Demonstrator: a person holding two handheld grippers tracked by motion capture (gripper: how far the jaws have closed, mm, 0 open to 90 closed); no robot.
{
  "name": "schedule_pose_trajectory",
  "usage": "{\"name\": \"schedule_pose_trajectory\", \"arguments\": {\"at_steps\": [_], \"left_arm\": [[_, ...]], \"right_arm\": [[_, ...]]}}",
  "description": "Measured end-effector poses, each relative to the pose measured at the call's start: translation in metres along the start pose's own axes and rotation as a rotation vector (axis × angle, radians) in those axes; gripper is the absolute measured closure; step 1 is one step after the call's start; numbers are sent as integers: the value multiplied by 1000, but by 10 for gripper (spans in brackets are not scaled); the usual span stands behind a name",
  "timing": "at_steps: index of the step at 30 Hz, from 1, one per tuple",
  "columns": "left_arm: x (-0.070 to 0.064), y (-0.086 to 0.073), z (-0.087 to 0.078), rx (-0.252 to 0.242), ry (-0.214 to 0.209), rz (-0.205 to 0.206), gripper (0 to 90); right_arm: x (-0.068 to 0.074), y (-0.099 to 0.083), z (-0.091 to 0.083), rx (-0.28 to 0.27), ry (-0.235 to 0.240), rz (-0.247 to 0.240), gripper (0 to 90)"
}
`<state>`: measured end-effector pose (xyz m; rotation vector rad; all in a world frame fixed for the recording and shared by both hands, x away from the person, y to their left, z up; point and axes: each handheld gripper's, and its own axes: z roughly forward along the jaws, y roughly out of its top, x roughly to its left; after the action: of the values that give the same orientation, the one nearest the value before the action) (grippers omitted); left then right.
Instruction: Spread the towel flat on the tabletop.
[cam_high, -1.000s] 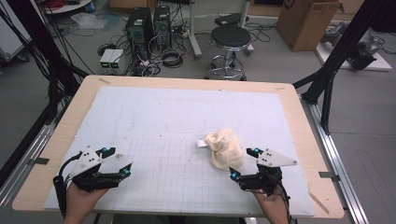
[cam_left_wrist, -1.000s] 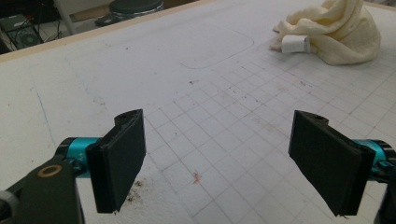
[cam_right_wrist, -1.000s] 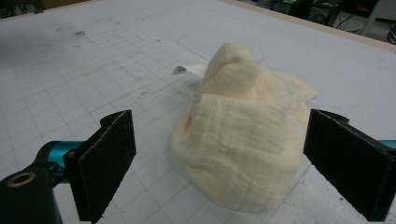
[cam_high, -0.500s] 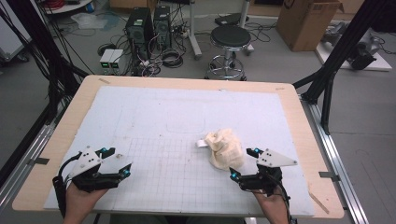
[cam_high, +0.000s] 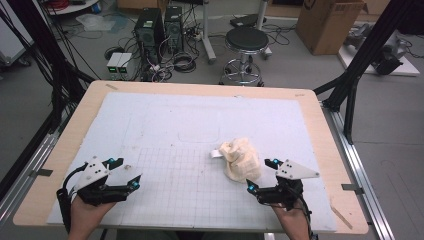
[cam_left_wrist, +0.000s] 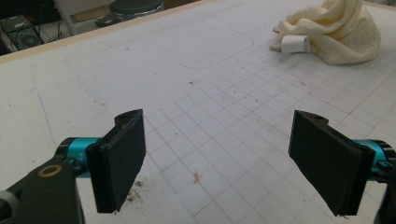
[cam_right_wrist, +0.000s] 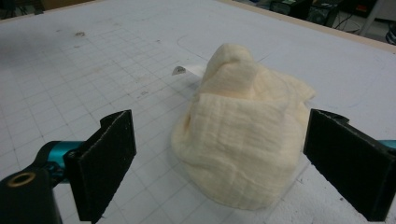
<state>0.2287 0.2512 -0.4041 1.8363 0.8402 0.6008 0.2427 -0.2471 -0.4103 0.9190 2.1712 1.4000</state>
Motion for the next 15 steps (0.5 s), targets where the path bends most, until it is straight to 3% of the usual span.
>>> {"name": "schedule_pose_trajectory", "arguments": {"at_steps": [7, 15], "left_arm": [[1, -1, 0, 1, 4, -4, 195], [3, -1, -2, -3, 16, -14, 195]], "right_arm": [[-3, 3, -2, 2, -12, -3, 87], [-22, 24, -4, 17, -12, 11, 87]]}}
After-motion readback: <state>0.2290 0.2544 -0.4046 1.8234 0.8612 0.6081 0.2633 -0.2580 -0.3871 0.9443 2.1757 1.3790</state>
